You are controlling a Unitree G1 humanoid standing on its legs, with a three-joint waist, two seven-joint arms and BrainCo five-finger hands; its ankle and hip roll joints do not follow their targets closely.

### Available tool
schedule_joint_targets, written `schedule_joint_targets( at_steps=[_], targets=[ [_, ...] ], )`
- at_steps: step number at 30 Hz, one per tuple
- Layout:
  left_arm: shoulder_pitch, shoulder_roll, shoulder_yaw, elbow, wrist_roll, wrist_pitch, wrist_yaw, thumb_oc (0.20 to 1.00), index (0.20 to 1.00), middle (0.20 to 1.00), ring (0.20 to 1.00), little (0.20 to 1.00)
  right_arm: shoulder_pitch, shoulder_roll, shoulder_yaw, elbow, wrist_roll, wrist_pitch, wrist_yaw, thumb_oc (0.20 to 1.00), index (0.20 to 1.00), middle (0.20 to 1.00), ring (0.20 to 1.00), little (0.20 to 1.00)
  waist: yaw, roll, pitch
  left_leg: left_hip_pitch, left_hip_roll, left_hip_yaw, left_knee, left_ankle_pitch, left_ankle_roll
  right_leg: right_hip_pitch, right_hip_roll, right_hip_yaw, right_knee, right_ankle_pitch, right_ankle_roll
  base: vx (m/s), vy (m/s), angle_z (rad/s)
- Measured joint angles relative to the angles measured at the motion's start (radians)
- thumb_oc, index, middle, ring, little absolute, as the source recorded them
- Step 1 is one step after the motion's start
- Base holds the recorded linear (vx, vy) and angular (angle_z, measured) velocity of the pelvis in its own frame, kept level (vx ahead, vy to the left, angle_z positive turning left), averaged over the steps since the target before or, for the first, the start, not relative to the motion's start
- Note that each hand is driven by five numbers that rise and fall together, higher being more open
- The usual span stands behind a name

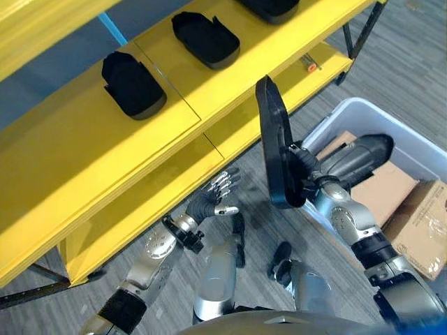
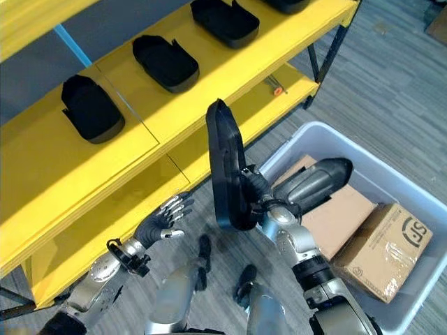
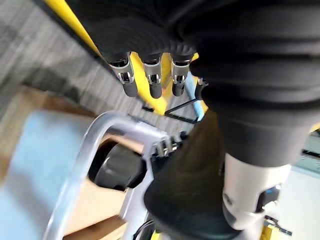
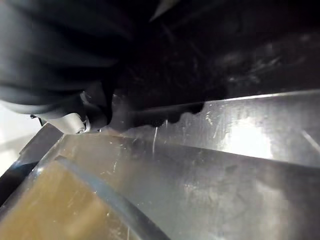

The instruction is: Move parts from the plastic box to the shelf.

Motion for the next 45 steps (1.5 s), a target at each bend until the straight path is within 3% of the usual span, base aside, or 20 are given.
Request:
schedule_joint_targets(
  at_steps=[1,3,5,7,8,9,10,11,12,14,15,19,23,27,34,37,39,41,43,45],
  targets=[
    [0.000,-0.011,0.014,0.006,-0.002,-0.003,-0.002,1.000,1.000,1.000,1.000,1.000,0.003,-0.013,-0.015,-0.008,0.000,0.000,0.000,0.200,0.200,0.200,0.200,0.200,-0.013,-0.001,0.001,0.056,0.052,-0.007,-0.069,-0.001,-0.003,-0.006,-0.016,0.000,0.001,0.002,0.003,-0.06,0.335,0.28],
    [-0.005,-0.012,0.014,0.023,-0.002,-0.014,-0.011,1.000,1.000,1.000,1.000,1.000,0.002,-0.019,-0.030,-0.011,0.000,0.002,-0.002,0.200,0.200,0.200,0.200,0.200,-0.026,0.000,0.000,0.093,0.108,-0.015,-0.128,0.012,-0.026,-0.024,-0.029,-0.001,0.007,0.008,0.013,-0.05,0.425,0.21],
    [-0.026,-0.017,0.005,0.068,-0.002,-0.021,-0.036,1.000,1.000,1.000,1.000,1.000,0.003,-0.031,-0.029,-0.028,0.001,0.021,-0.004,0.200,0.200,0.200,0.200,0.200,-0.031,0.008,0.003,0.108,0.162,0.009,-0.170,0.017,-0.030,-0.058,-0.074,-0.002,0.042,0.014,0.034,-0.06,0.443,0.17],
    [-0.040,-0.018,-0.007,0.074,-0.010,-0.028,-0.039,1.000,1.000,1.000,1.000,1.000,0.004,-0.057,-0.014,-0.038,0.005,0.036,-0.007,0.200,0.200,0.200,0.200,0.200,-0.045,0.023,0.004,0.130,0.161,0.064,-0.203,0.027,-0.019,-0.073,-0.143,-0.001,0.091,0.024,0.081,-0.09,0.524,0.32],
    [-0.045,-0.023,-0.033,0.078,-0.018,-0.029,-0.038,1.000,1.000,1.000,1.000,1.000,0.006,-0.075,-0.012,-0.038,0.007,0.047,-0.017,0.200,0.200,0.200,0.200,0.200,-0.053,0.058,-0.003,0.143,0.144,0.114,-0.206,0.034,-0.013,-0.071,-0.175,-0.003,0.110,0.029,0.115,-0.07,0.461,0.57],
    [-0.042,-0.044,-0.057,0.070,-0.018,-0.036,-0.039,1.000,1.000,1.000,1.000,1.000,0.005,-0.119,0.001,-0.051,0.028,0.053,-0.028,0.200,0.200,0.200,0.200,0.200,-0.075,0.122,-0.020,0.150,0.120,0.132,-0.198,0.082,0.078,-0.073,-0.194,0.002,0.140,0.032,0.165,-0.06,0.536,0.43],
    [-0.041,-0.057,-0.058,0.074,-0.019,-0.045,-0.037,1.000,1.000,1.000,1.000,1.000,0.001,-0.122,0.001,-0.045,0.031,0.053,-0.035,0.200,0.200,0.200,0.200,0.200,-0.071,0.140,-0.024,0.159,0.108,0.151,-0.195,0.043,-0.005,-0.077,-0.216,0.014,0.152,0.037,0.185,-0.09,0.372,0.48],
    [-0.057,-0.053,-0.059,0.080,-0.019,-0.045,-0.030,1.000,1.000,1.000,1.000,1.000,0.000,-0.110,-0.003,-0.048,0.040,0.055,-0.048,0.200,0.200,0.200,0.200,0.200,-0.070,0.113,-0.010,0.145,0.051,0.151,-0.180,0.027,0.003,-0.082,-0.252,0.049,0.142,0.041,0.197,-0.04,0.528,0.54],
    [-0.068,-0.046,-0.057,0.077,-0.019,-0.045,-0.025,1.000,1.000,1.000,1.000,1.000,0.005,-0.107,0.016,-0.052,0.074,0.083,-0.048,0.200,0.200,0.200,0.200,0.200,-0.050,0.090,-0.012,0.120,-0.026,0.140,-0.168,0.017,0.013,-0.076,-0.270,0.134,0.078,0.103,0.183,-0.03,0.399,0.58],
    [-0.036,-0.028,-0.054,0.071,-0.018,-0.045,0.011,1.000,1.000,1.000,1.000,1.000,0.008,-0.044,0.026,-0.043,0.090,0.116,-0.052,0.200,0.200,0.200,0.200,0.200,-0.016,0.075,-0.013,0.136,-0.070,0.135,-0.129,-0.024,0.041,0.006,-0.303,0.142,-0.017,0.169,0.203,0.04,0.346,0.35],
    [-0.030,-0.018,-0.054,0.069,-0.018,-0.045,0.013,1.000,1.000,1.000,1.000,1.000,0.008,-0.032,0.029,-0.051,0.100,0.118,-0.051,0.200,0.200,0.200,0.200,0.200,-0.011,0.071,-0.014,0.141,-0.074,0.135,-0.131,-0.025,0.043,0.015,-0.304,0.139,-0.023,0.178,0.205,0.05,0.220,0.17],
    [0.016,0.043,-0.039,0.033,-0.017,-0.037,0.036,1.000,1.000,1.000,1.000,1.000,0.024,0.029,0.031,-0.105,0.105,0.118,-0.042,0.200,0.200,0.200,0.200,0.200,0.030,0.004,-0.027,0.131,-0.082,0.085,-0.110,-0.034,0.044,0.077,-0.306,0.110,-0.060,0.194,0.222,0.01,0.087,0.34],
    [0.073,0.053,-0.018,-0.028,-0.018,-0.032,0.032,1.000,1.000,1.000,1.000,1.000,0.031,0.028,0.030,-0.108,0.108,0.115,-0.043,0.200,0.200,0.200,0.200,0.200,0.074,-0.018,-0.030,0.082,-0.069,0.026,-0.059,-0.051,0.042,0.137,-0.298,0.048,-0.103,0.169,0.285,-0.04,0.045,0.40],
    [0.110,0.060,-0.003,-0.038,-0.019,-0.026,0.008,1.000,1.000,1.000,1.000,1.000,0.032,0.023,0.029,-0.108,0.107,0.115,-0.043,0.200,0.200,0.200,0.200,0.200,0.122,-0.012,-0.021,0.038,-0.057,-0.011,-0.035,-0.049,0.040,0.138,-0.286,0.013,-0.104,0.164,0.293,-0.09,0.070,0.27],
    [0.071,0.061,0.006,-0.038,-0.019,-0.026,0.004,1.000,1.000,1.000,1.000,1.000,-0.002,0.027,0.040,-0.106,0.090,0.116,-0.041,0.200,0.200,0.200,0.200,0.200,0.156,-0.023,0.026,-0.022,-0.071,-0.046,0.038,-0.068,0.047,0.147,-0.299,-0.024,-0.100,0.161,0.296,-0.04,0.149,0.18],
    [0.035,0.060,0.003,-0.037,-0.017,-0.028,0.005,1.000,1.000,1.000,1.000,1.000,-0.030,0.029,0.046,-0.105,0.090,0.116,-0.041,0.200,0.200,0.200,0.200,0.200,0.169,-0.029,0.038,-0.053,-0.069,-0.055,0.120,-0.119,0.057,0.161,-0.308,-0.030,-0.090,0.158,0.302,-0.05,0.189,0.08],
    [0.002,0.062,-0.008,-0.037,-0.009,-0.037,0.007,1.000,1.000,1.000,1.000,1.000,-0.051,0.058,0.049,-0.102,0.091,0.115,-0.041,0.200,0.200,0.200,0.200,0.200,0.169,-0.042,0.045,-0.076,-0.082,-0.051,0.229,-0.188,0.078,0.183,-0.330,-0.030,-0.085,0.158,0.298,-0.09,0.320,0.06],
    [-0.019,0.059,-0.046,-0.026,0.003,-0.038,0.004,1.000,1.000,1.000,1.000,1.000,-0.048,0.075,0.050,-0.096,0.092,0.105,-0.047,0.200,0.200,0.200,0.200,0.200,0.163,-0.046,0.046,-0.098,-0.101,-0.049,0.306,-0.248,0.110,0.199,-0.357,-0.032,-0.083,0.210,0.297,-0.06,0.245,0.06],
    [-0.030,0.043,-0.050,-0.003,0.034,-0.029,0.008,1.000,1.000,1.000,1.000,1.000,-0.047,0.092,0.075,-0.089,0.098,0.101,-0.072,0.200,0.200,0.200,0.200,0.200,0.174,-0.055,0.043,-0.075,-0.120,-0.012,0.301,-0.266,0.141,0.195,-0.391,-0.048,-0.097,0.323,0.235,-0.07,0.185,-0.18],
    [-0.028,0.052,-0.044,-0.001,0.068,-0.019,0.013,1.000,1.000,1.000,1.000,1.000,-0.076,0.132,0.097,-0.053,0.100,0.093,-0.090,0.200,0.200,0.200,0.200,0.200,0.188,-0.057,0.042,-0.051,-0.131,0.016,0.291,-0.274,0.172,0.154,-0.416,-0.080,-0.015,0.339,0.223,-0.06,0.158,-0.31]
  ],
)
